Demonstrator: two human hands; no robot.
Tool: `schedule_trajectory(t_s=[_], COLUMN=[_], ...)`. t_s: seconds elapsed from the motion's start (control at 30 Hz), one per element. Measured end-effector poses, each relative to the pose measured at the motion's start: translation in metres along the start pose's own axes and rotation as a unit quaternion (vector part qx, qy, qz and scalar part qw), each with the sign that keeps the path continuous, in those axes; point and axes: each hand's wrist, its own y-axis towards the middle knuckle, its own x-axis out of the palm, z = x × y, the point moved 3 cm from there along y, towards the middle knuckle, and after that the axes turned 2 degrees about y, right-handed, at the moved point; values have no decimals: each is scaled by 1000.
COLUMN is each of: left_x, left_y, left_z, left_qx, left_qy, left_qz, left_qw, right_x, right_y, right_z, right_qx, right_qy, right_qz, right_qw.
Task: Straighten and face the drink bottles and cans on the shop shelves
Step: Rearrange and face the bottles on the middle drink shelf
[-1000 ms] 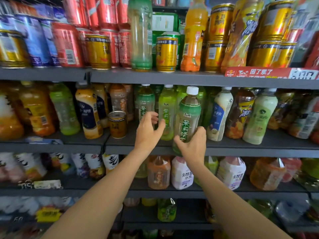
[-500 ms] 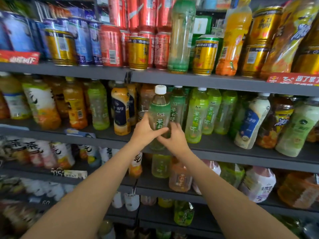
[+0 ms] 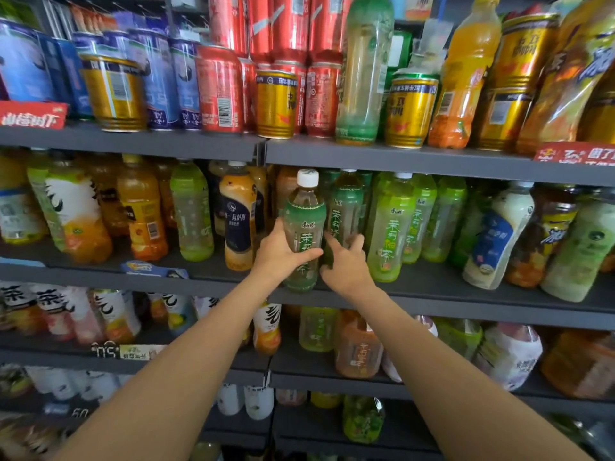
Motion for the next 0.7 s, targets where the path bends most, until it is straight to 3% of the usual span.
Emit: schedule_trajectory(t_s=[0.1, 0.2, 0.37, 0.7], left_x=[2, 2, -2, 2], left_y=[2, 7, 11, 14], left_z=[0, -4, -8, -8], left_qx=[-1, -14, -31, -23], left_qy=[1, -6, -15, -1], left_qz=[-9, -3, 21, 20], left_qw=[1000, 1000, 999, 1000], right_x=[6, 4, 13, 13], right_y=[2, 9, 19, 49], right_z=[4, 6, 2, 8], right_qx=[15, 43, 81, 21], right_qy=[-66, -112, -45, 23], right_qz=[-41, -31, -50, -103], right_qw=[997, 992, 994, 994])
